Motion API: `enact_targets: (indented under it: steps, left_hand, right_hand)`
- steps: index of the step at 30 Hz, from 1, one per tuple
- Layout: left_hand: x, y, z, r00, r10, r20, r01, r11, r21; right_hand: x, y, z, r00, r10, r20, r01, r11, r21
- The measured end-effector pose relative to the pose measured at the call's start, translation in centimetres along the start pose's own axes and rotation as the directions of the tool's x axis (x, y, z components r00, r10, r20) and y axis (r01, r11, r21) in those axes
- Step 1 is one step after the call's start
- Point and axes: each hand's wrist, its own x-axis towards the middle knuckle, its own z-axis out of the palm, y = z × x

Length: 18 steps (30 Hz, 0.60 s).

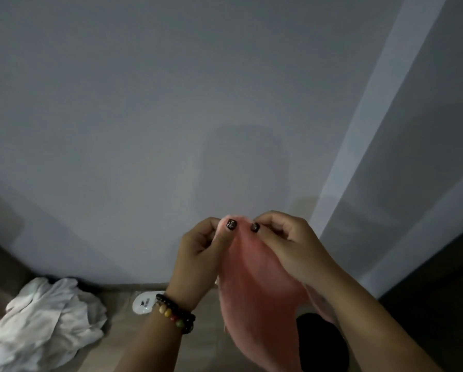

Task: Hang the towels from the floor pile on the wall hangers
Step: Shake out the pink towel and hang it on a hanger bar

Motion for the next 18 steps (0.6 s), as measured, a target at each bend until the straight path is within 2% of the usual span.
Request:
enact_targets:
  steps: [5,8,9,13,16,18]
  left_hand:
    - [0.4,-0.7,-1.6,0.997,0.000,0.083,0.007,0.997,-0.075]
    - [-0.4,-3.0,-2.6,0.973,-0.028,0.229,0.003,0.994,0.108]
    - [-0.8,-3.7,-3.1,0.971,-0.051,0.233,0.018,0.990,0.138]
    - [-1.2,-4.6,-6.2,0.992,-0.101,0.080,0.100,0.995,0.019]
    - [0.0,-3.3,-8.2,0.998,-0.060,-0.031,0.060,0.998,0.006]
    - [0.9,-2.2,-8.4,0.998,-0.017,-0.067,0.017,1.000,-0.001]
  right_hand:
    - [2.0,-2.1,0.4,0.989,-0.068,-0.132,0.076,0.995,0.059]
    - [3.2,-3.3,1.2,0.977,-0.096,-0.190,0.106,0.993,0.044]
    - [3.7,-3.7,1.3,0.968,-0.104,-0.230,0.119,0.992,0.051]
    - [4.7,-5.3,1.3,0.930,-0.115,-0.349,0.143,0.988,0.057]
    - [4.3,-6.1,1.7,0.933,-0.112,-0.341,0.136,0.990,0.045]
    - [3.5,-6.3,2.0,0.954,-0.099,-0.282,0.119,0.991,0.054]
